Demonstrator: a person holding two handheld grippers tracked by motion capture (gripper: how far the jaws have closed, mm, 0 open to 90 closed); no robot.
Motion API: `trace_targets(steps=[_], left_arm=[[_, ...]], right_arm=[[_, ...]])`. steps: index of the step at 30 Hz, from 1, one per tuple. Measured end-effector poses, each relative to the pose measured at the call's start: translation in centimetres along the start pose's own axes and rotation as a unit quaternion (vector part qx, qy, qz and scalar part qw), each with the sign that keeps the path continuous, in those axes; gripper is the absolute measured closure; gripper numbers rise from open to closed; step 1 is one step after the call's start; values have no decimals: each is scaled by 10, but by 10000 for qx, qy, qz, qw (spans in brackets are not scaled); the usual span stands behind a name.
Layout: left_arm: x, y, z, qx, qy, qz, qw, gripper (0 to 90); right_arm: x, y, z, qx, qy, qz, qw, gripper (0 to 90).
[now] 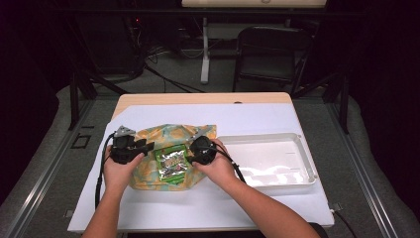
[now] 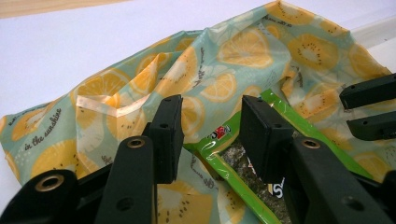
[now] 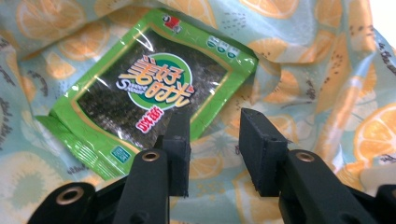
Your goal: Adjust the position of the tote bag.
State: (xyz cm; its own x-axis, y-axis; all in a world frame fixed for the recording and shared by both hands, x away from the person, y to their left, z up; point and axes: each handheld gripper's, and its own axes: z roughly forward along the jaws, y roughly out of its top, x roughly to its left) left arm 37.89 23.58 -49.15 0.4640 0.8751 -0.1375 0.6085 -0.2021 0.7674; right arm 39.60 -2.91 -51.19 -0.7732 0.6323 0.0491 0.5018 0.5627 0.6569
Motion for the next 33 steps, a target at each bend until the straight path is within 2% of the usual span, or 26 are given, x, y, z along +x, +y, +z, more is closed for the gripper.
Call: trace_targets(steps=[4, 5, 13, 20, 25, 28, 33], left_arm=[[-3, 0, 0, -17, 13, 39, 10000, 596], [-4, 0, 1, 3, 8, 45, 10000, 598], [-7, -1, 3, 125, -44, 92, 9999, 622], [-10, -1, 7, 196, -63, 72, 9998, 622], [-13, -1, 8, 211, -164, -22, 9996, 598], [-17, -1, 7, 120, -248, -116, 9996, 590], [-24, -1, 8, 133, -234, -120, 9996, 591]], right_arm=[[1, 3, 1, -14, 31, 32, 10000, 643], [2, 3, 2, -94, 32, 102, 9999, 641], [5, 7, 7, -65, -17, -17, 10000, 642], [3, 8, 10, -77, -78, 114, 9999, 653], [1, 10, 12, -46, -96, 147, 9998, 669], [0, 10, 13, 10, -92, 149, 9998, 673], [-1, 11, 15, 17, -84, 171, 9998, 666]])
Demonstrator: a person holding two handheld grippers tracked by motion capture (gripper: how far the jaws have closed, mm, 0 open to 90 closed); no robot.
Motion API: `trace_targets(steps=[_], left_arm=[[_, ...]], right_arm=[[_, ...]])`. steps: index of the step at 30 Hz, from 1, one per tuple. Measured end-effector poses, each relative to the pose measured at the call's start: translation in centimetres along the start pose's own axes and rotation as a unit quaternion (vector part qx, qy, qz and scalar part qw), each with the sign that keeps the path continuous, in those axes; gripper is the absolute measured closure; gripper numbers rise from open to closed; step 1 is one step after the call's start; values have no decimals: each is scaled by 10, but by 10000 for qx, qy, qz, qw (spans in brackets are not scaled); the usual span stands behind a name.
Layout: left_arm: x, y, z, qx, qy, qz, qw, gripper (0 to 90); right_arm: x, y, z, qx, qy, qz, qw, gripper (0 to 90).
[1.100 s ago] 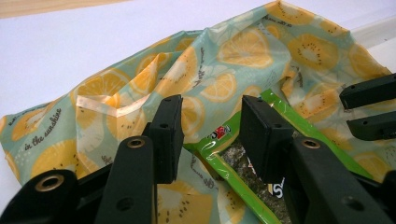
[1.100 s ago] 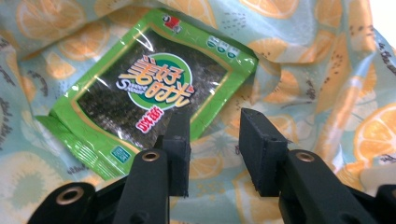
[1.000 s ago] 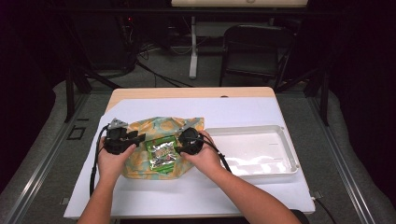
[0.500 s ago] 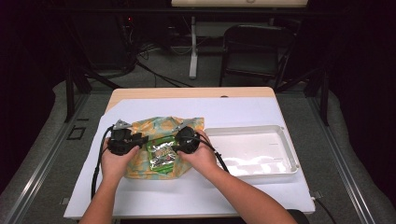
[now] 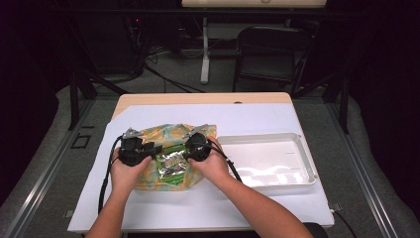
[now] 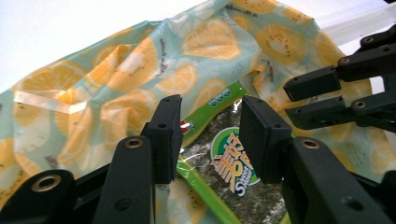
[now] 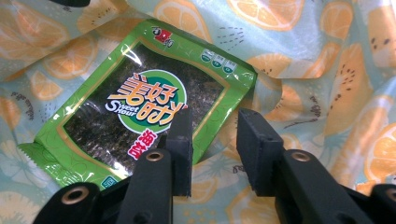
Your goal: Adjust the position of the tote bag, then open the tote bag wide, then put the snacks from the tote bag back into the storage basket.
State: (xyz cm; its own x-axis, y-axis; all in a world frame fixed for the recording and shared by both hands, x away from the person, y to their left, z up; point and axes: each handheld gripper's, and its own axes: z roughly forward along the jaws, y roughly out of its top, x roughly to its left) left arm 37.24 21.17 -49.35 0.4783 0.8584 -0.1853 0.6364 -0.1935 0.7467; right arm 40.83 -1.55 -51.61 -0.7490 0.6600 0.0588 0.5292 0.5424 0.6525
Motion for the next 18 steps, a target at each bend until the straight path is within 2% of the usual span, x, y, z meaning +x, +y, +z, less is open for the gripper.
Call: trace_targets(steps=[5, 6, 10, 13, 18], left_arm=[[-5, -7, 5, 30, -11, -103, 9999, 590], [-5, -8, 7, 92, 23, -141, 9999, 590], [-8, -11, 12, 284, 55, -60, 9996, 590], [-9, -12, 14, 414, -11, -71, 9991, 559], [-10, -13, 16, 423, 49, -118, 9990, 531]], right_arm=[[-2, 0, 1, -89, 28, 123, 9999, 664], [-3, 0, 1, -20, 37, 100, 9999, 667], [-5, -1, 4, -51, 5, 186, 9998, 676], [-4, -1, 7, 30, -23, 166, 9999, 699], [-4, -2, 10, 149, -83, 99, 9998, 723]])
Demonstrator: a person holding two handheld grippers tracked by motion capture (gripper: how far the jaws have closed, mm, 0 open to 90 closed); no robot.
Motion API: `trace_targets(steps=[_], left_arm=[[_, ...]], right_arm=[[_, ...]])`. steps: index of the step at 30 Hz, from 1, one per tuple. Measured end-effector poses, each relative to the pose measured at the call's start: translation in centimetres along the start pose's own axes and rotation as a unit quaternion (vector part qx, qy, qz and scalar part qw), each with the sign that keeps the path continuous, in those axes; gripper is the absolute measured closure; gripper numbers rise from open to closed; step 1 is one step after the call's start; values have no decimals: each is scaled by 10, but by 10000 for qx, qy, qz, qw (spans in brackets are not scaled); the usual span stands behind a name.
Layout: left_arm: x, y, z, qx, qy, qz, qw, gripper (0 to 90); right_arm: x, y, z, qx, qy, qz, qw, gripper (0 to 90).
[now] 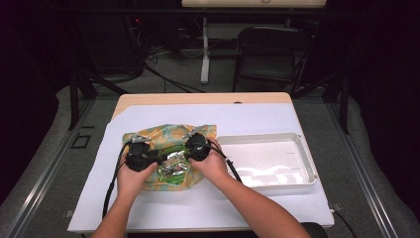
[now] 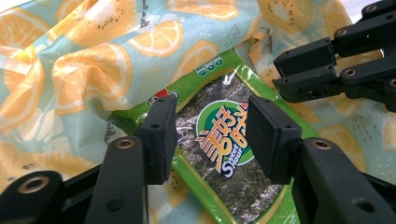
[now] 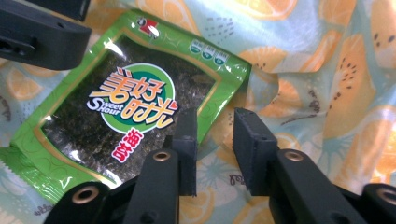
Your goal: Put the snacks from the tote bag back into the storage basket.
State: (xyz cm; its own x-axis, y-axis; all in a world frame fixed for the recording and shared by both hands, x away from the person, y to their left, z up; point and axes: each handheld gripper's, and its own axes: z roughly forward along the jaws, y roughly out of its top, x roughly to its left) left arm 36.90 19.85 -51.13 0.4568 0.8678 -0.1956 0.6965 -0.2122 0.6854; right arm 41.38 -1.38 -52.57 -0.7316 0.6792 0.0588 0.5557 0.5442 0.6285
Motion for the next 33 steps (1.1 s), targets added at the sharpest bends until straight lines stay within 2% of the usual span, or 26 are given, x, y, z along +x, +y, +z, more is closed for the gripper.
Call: trace_targets(steps=[3, 6, 12, 18, 25, 33], left_arm=[[2, -1, 1, 64, 0, -81, 9999, 491], [6, -2, 4, 232, -27, -141, 9996, 460], [12, -5, 7, 345, -4, -261, 9991, 445], [16, -7, 9, 468, -122, -443, 9978, 444], [17, -8, 12, 550, -194, -536, 9969, 441], [15, -9, 16, 663, -235, -526, 9961, 407]], right_arm=[[1, 0, 1, -20, -12, 18, 10000, 754], [1, 0, 1, -4, -7, 9, 10000, 769], [4, 0, 3, 41, 57, -52, 10000, 795], [6, -1, 5, 59, 60, -96, 9999, 817], [9, -2, 7, 43, 24, -99, 9999, 826], [7, -3, 7, 42, 56, -54, 10000, 831]])
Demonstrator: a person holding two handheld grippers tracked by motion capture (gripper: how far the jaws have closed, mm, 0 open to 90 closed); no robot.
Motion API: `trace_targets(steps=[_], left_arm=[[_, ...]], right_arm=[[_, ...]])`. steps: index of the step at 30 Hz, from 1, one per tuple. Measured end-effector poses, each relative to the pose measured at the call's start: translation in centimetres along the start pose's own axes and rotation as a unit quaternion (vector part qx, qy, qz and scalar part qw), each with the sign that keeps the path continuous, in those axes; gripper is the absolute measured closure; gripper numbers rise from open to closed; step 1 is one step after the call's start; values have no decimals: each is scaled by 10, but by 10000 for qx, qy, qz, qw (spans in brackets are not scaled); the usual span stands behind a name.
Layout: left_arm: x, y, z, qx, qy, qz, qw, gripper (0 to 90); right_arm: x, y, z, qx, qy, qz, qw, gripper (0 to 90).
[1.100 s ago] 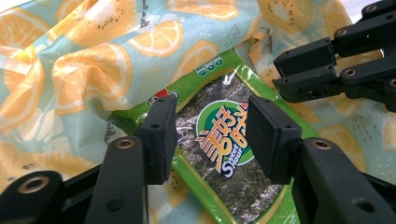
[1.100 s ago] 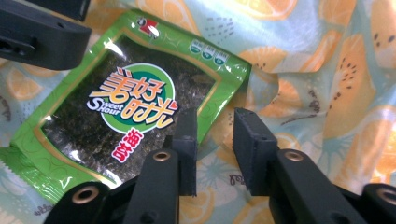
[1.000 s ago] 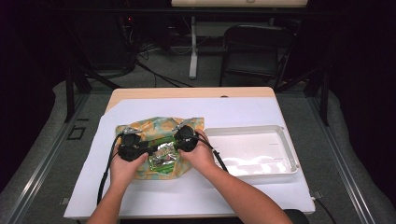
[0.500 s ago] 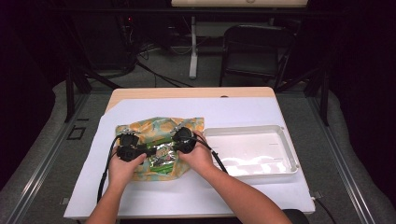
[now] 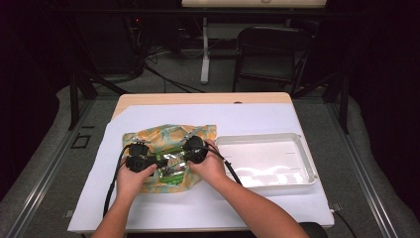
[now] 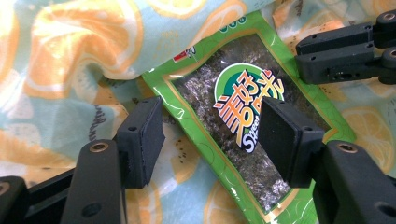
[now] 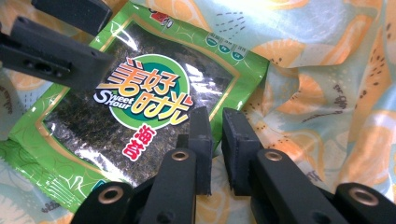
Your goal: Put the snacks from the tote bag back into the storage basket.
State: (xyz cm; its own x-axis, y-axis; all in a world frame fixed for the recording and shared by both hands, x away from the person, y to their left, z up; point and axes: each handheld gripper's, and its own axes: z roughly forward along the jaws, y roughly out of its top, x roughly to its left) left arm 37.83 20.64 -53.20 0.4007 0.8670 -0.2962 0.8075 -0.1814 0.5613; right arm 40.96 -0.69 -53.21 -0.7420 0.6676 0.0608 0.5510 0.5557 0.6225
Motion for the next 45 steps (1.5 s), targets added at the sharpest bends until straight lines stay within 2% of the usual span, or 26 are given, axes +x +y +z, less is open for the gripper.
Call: trace_targets(steps=[6, 12, 18, 22, 33, 40, 45], left_arm=[[1, 0, 2, 41, -1, -54, 10000, 392], [-1, -1, 10, 252, -28, -85, 9996, 375], [1, -2, 13, 304, -127, -158, 9993, 365], [3, -3, 13, 225, -208, -287, 9991, 365], [4, -2, 14, 124, -229, -391, 9989, 365], [4, -1, 10, -68, -368, -495, 9981, 378], [5, 0, 8, -96, -408, -485, 9979, 380]], right_arm=[[-1, 0, 0, -3, 22, 20, 10000, 833], [-1, -1, 0, -24, 24, 63, 10000, 835], [-1, -1, 0, -39, 28, 71, 10000, 835], [-1, -2, 0, -38, 29, 62, 10000, 836], [-1, -2, 0, -76, 29, 80, 9999, 837], [-2, -3, 0, -49, 39, 115, 9999, 836], [-2, -4, 0, -88, 20, 180, 9998, 836]])
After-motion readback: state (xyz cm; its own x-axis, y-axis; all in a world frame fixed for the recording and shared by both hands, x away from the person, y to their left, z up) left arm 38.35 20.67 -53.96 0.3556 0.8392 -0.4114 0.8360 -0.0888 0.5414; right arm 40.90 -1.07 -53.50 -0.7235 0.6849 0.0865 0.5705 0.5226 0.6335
